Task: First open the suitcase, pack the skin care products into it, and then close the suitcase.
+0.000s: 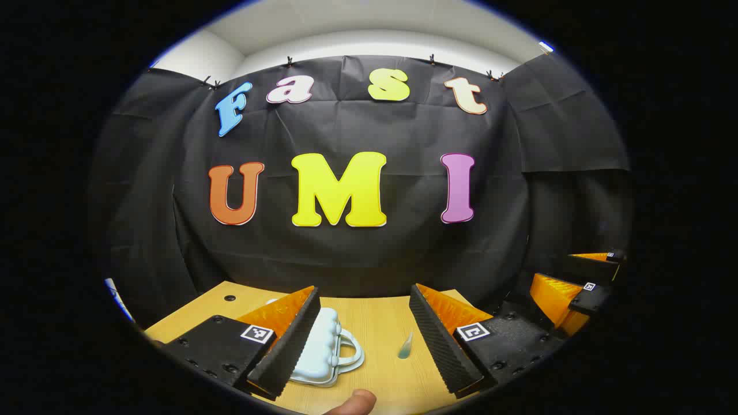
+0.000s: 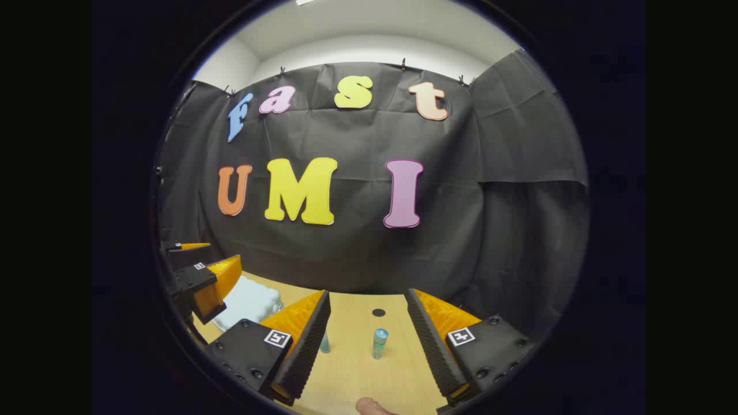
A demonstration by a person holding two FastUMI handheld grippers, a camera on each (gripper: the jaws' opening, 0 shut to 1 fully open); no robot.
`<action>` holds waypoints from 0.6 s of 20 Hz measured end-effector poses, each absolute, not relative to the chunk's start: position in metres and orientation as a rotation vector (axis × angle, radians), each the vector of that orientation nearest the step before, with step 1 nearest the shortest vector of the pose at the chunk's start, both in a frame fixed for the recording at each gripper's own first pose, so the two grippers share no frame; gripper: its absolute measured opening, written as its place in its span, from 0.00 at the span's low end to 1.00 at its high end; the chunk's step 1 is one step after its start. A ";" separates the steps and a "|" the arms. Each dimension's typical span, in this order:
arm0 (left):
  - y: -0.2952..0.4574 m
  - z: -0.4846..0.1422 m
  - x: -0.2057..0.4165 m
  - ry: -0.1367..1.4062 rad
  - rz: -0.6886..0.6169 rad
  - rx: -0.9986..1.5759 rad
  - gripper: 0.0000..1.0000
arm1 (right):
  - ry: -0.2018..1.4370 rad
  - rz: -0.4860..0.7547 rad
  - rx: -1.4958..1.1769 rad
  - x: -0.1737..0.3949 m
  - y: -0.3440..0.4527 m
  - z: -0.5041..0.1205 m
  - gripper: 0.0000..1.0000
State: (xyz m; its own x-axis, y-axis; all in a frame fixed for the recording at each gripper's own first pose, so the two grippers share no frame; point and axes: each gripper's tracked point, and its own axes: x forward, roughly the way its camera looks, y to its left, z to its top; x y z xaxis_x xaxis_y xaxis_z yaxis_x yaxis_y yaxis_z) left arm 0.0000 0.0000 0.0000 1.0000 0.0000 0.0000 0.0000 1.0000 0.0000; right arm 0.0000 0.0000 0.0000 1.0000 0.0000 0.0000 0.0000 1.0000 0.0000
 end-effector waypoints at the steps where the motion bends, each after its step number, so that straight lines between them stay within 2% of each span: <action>1: 0.001 -0.001 0.001 0.001 0.002 0.003 0.99 | 0.000 0.001 -0.002 0.001 0.000 -0.001 0.80; 12: 0.003 -0.003 0.002 0.006 0.006 0.007 0.99 | -0.004 0.008 -0.007 0.004 0.005 0.002 0.80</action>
State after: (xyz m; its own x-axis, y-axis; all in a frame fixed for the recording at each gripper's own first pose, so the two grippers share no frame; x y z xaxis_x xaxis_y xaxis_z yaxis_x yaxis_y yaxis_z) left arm 0.0019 0.0030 -0.0032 1.0000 0.0059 -0.0062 -0.0059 1.0000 0.0068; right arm 0.0043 0.0049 0.0017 1.0000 0.0080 0.0041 -0.0080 0.9999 -0.0070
